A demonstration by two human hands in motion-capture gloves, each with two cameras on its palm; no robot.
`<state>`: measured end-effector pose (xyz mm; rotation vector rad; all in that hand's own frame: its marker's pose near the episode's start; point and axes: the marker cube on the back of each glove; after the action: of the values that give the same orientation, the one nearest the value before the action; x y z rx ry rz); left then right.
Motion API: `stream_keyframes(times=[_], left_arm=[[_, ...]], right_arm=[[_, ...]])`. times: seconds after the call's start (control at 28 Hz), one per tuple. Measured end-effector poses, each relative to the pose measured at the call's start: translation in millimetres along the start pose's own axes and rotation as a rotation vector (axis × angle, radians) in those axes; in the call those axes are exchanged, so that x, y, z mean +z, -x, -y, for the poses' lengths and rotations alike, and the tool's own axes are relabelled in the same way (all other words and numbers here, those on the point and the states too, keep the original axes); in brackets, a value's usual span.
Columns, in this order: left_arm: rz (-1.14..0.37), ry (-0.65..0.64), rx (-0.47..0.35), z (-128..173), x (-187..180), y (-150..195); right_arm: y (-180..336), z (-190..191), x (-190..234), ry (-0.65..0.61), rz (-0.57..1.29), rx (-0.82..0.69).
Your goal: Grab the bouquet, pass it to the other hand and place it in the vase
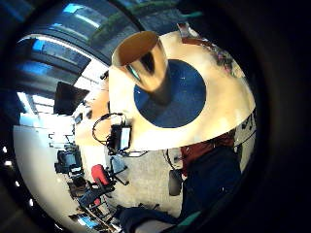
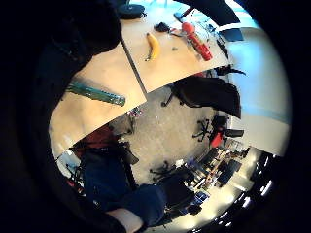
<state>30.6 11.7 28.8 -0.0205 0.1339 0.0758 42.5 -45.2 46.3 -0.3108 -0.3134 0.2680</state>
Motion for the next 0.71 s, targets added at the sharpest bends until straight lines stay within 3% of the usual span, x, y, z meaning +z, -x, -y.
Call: stream_keyframes(times=[0.11, 0.29, 0.43, 0.61, 0.71], left_arm=[[0.113, -0.02, 0.049, -1.2, -5.7, -19.2], [0.125, -0.008, 0.057, -2.9, -5.5, -22.3], [0.131, -0.002, 0.053, 0.0, -0.2, -20.6], [0.129, 0.006, 0.06, -0.6, 2.1, -21.7], [0.127, 0.008, 0.06, -0.8, 3.5, -21.1]], right_arm=[[-37.6, 13.6, 5.0, -0.003, -0.094, 0.081], [-68.5, 49.6, 55.9, 0.097, -0.101, 0.146], [-76.7, 38.4, 87.1, 0.329, -0.111, 0.282], [-94.1, 73.2, 132.6, 0.185, -0.125, 0.172], [-103.5, 77.8, 152.6, 0.195, -0.128, 0.19]])
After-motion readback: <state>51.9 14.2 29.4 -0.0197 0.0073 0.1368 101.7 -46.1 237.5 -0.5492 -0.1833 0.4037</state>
